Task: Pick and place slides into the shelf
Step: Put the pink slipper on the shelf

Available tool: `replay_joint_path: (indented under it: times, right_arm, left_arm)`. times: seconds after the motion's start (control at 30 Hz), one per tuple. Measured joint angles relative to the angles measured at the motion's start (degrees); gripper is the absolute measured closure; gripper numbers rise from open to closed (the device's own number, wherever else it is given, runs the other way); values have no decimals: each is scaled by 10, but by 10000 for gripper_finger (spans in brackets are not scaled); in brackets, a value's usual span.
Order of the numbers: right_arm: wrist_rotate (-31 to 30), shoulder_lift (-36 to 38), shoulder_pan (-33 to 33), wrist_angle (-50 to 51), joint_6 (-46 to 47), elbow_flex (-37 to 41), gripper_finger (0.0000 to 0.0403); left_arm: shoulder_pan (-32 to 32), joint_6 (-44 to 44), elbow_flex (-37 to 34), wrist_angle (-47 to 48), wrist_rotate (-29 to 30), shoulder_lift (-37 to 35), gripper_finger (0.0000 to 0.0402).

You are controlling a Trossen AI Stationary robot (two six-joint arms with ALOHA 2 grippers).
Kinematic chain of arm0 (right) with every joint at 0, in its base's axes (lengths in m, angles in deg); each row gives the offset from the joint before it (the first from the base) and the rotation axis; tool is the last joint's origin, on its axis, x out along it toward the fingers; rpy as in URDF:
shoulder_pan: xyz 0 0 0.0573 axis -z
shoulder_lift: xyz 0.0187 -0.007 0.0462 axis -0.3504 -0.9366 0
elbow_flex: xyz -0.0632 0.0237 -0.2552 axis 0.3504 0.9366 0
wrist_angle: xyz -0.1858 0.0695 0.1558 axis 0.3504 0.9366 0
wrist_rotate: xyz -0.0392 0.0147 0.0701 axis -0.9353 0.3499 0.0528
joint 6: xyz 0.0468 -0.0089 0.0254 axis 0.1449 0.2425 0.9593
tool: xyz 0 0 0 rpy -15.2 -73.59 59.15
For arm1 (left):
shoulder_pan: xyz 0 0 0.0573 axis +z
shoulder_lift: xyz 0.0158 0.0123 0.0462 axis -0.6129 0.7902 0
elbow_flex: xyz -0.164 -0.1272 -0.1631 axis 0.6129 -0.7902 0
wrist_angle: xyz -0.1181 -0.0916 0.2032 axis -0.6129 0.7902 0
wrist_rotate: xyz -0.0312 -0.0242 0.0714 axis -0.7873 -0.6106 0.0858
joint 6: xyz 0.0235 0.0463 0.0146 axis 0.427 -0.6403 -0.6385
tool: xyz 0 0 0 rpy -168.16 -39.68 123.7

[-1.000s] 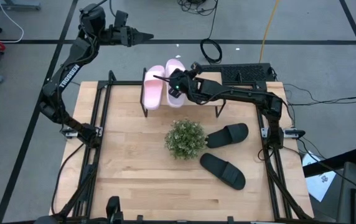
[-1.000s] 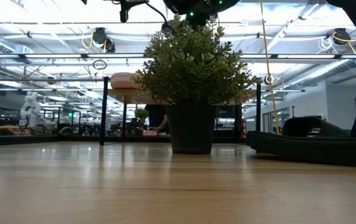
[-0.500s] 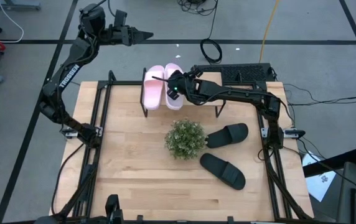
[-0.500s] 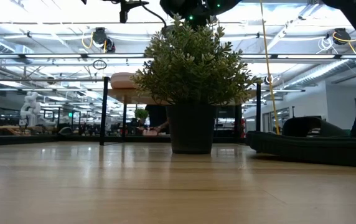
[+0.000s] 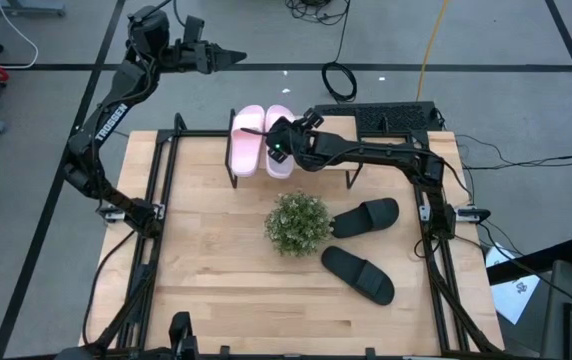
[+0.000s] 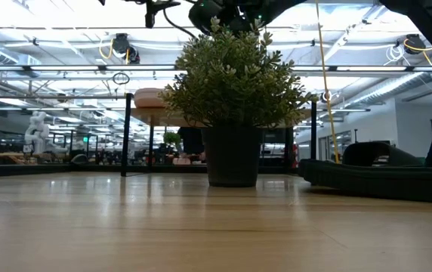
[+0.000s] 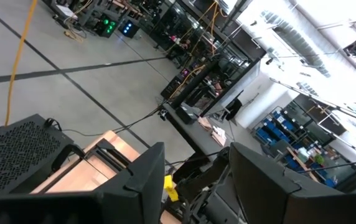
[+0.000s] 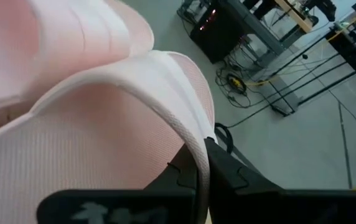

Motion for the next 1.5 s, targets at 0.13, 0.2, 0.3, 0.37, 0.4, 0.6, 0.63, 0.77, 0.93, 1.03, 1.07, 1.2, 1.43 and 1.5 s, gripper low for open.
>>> replay_joint_path:
  times: [0.13,0.2,0.3,0.37,0.4,0.6,0.63,0.77,0.93,1.03,1.07,1.2,1.43,1.5]
  right_arm:
    - [-2,-3,0,1,0,0,403]
    - [-3,-8,0,-8,0,0,403]
    - [-3,-8,0,-8,0,0,403]
    - [-6,-8,0,-9,0,0,403]
    - [-13,-8,0,-10,0,0,403]
    - [-5,-9,3,-20,-5,0,403]
    - [2,-9,3,-24,-5,0,403]
    - [17,-9,3,-36,-6,0,399]
    - [23,-9,3,-36,-5,0,397]
    - [43,-8,3,-38,-5,0,397]
    - [44,-8,3,-38,-4,0,396]
    - [47,-8,3,-37,-1,0,393]
    - [49,-8,3,-36,0,0,347]
    - [49,-8,2,-36,-1,0,333]
  left_arm:
    - [0,-5,0,0,0,0,227]
    - [0,-6,0,0,0,0,227]
    - [0,-7,0,0,0,0,227]
    - [0,-7,0,0,0,0,227]
    - [0,-7,0,0,0,0,227]
    - [0,-7,0,0,0,0,227]
    - [0,-7,0,0,0,0,227]
    - [0,-7,0,0,0,0,227]
    - [0,-7,0,0,0,0,227]
    - [0,-7,0,0,0,0,227]
    - [0,-7,0,0,0,0,227]
    - [0,-6,0,0,0,0,227]
    - [0,-6,0,0,0,0,227]
    - [0,-6,0,0,0,0,227]
